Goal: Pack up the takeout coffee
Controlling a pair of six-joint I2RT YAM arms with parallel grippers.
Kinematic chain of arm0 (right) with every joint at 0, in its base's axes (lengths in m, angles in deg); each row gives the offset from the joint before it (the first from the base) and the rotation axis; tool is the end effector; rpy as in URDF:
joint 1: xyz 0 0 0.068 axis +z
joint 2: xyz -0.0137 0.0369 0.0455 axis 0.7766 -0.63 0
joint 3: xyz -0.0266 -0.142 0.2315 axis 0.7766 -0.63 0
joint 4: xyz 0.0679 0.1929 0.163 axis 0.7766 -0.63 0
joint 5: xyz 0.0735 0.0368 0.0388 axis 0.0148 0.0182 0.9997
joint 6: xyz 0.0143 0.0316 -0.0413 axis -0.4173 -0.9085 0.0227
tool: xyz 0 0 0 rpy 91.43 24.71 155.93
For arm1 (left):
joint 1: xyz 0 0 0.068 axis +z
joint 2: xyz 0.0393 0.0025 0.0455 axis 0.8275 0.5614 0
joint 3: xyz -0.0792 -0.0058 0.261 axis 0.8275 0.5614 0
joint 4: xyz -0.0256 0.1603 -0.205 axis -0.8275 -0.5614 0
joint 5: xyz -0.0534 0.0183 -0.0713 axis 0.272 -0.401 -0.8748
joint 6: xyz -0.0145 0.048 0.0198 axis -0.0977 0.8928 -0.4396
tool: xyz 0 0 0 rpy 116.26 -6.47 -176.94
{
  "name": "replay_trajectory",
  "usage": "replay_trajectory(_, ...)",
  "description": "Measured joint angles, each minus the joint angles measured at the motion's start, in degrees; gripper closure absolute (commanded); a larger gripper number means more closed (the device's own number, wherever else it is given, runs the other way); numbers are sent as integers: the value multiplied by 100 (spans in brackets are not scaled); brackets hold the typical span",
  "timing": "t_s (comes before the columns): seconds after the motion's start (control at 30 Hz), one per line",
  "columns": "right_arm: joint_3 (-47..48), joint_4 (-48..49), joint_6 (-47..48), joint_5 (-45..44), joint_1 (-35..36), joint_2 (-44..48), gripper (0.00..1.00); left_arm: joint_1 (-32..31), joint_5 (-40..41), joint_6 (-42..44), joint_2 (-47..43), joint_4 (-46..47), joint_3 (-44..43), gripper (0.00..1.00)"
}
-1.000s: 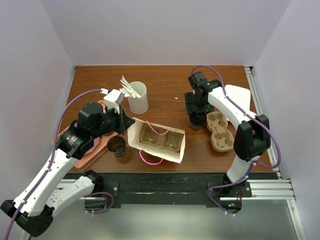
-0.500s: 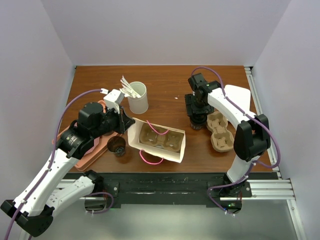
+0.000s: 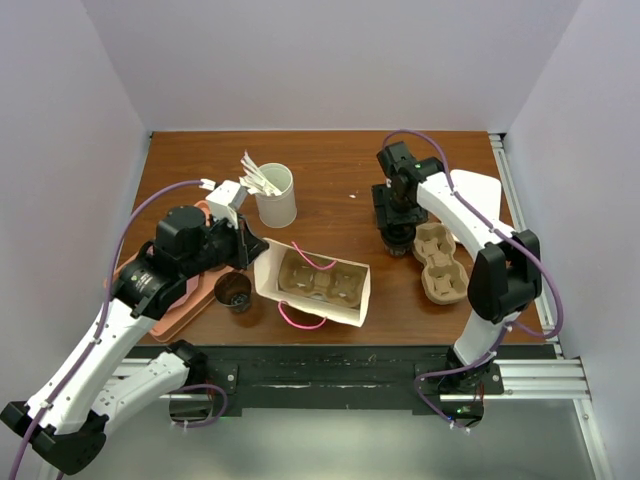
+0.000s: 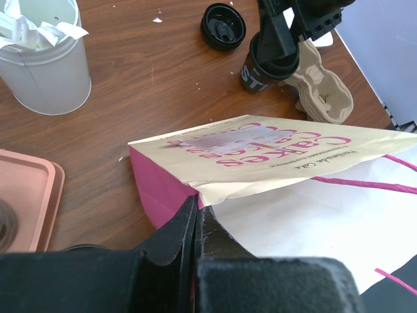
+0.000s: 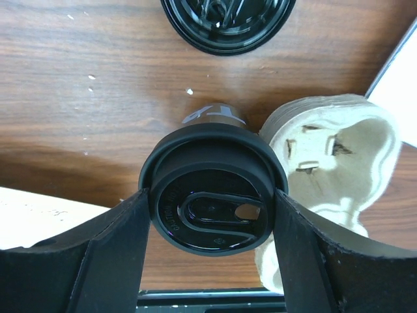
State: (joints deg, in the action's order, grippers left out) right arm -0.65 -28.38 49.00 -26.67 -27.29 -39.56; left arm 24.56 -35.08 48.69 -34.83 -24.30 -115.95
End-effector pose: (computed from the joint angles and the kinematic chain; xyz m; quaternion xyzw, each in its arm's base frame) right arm 0.3321 0.1371 0.2709 -0.0472 0.9781 -0.0405 0.1987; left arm 0.1385 -0.0915 0.3669 0.1231 0.8302 -0.3045 0.4505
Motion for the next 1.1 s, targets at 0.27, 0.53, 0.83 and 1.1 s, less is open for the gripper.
replay_trajectory(0.27,938,-479,223,166,0,511,50,0,22,-92,-4,-33,-11,100)
replay_trajectory(0.53,2747,-1147,396,997,0,984,53,0,63,-98,111,-114,-72,100)
replay_trajectory(0.83,3418,-894,275,2920,155,2140,59,0,105,-94,538,-306,-431,100)
replay_trajectory(1.1,2778,437,-275,4225,1150,3060,60,0,90,-260,756,-304,-540,100)
